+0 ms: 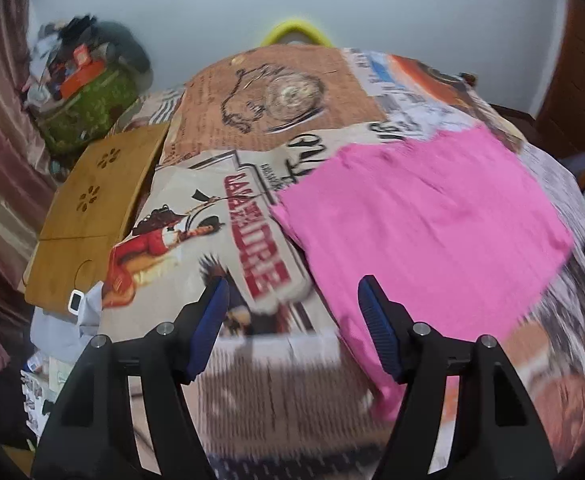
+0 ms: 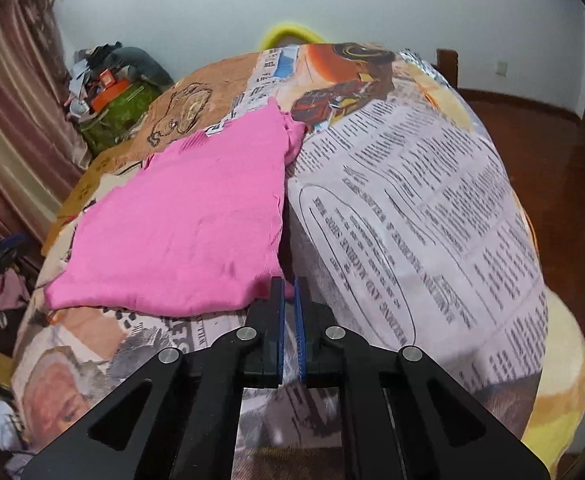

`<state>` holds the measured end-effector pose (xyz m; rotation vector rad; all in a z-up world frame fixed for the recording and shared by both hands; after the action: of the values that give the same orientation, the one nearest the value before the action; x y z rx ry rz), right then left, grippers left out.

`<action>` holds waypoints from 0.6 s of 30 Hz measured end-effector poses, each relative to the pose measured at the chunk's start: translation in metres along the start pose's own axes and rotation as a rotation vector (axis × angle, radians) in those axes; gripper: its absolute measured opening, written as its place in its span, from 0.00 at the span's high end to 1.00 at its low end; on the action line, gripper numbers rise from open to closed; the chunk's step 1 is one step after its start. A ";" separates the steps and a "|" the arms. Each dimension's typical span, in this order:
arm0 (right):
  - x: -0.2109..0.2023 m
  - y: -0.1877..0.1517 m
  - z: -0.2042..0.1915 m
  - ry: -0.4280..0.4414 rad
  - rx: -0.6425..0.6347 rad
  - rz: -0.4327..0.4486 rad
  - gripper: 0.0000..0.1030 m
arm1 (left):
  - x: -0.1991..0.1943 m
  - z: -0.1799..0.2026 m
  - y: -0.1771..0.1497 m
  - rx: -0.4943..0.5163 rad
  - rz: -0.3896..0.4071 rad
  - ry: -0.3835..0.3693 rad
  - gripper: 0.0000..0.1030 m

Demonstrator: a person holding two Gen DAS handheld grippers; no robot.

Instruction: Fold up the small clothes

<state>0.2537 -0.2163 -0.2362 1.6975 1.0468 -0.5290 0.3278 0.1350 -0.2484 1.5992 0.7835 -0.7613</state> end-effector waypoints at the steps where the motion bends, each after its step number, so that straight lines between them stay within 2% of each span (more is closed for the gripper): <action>1: 0.000 -0.002 -0.001 0.005 0.006 0.000 0.82 | 0.012 -0.005 0.006 -0.020 -0.015 -0.008 0.35; 3: 0.000 -0.006 -0.006 0.016 0.008 0.002 0.78 | 0.032 -0.012 0.014 -0.047 -0.035 -0.024 0.35; 7: 0.003 -0.011 -0.013 0.034 0.017 -0.002 0.59 | 0.076 -0.020 0.032 -0.101 -0.080 -0.068 0.35; 13: 0.021 -0.010 -0.019 0.056 0.038 -0.044 0.59 | 0.131 -0.025 0.041 -0.193 -0.179 -0.141 0.35; 15: 0.029 -0.008 -0.021 0.066 0.049 -0.062 0.59 | 0.140 -0.022 0.043 -0.196 -0.180 -0.153 0.36; 17: 0.035 -0.007 -0.023 0.069 0.051 -0.069 0.59 | 0.142 -0.017 0.047 -0.196 -0.156 -0.187 0.51; 18: 0.038 -0.004 -0.023 0.073 0.056 -0.063 0.59 | 0.142 -0.015 0.048 -0.204 -0.153 -0.207 0.64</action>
<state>0.2671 -0.1798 -0.2586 1.7483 1.1507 -0.5443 0.4491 0.1560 -0.3360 1.2670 0.8108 -0.9104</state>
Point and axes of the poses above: each gripper's, at about its wrist camera, not at the fingertips, and x roughly the way its jaws point, z to its right, y to its top, the point moved 5 cm from there along x, roughly the way its jaws point, and after that the axes turned 8 degrees about x, right-handed, at the moved point
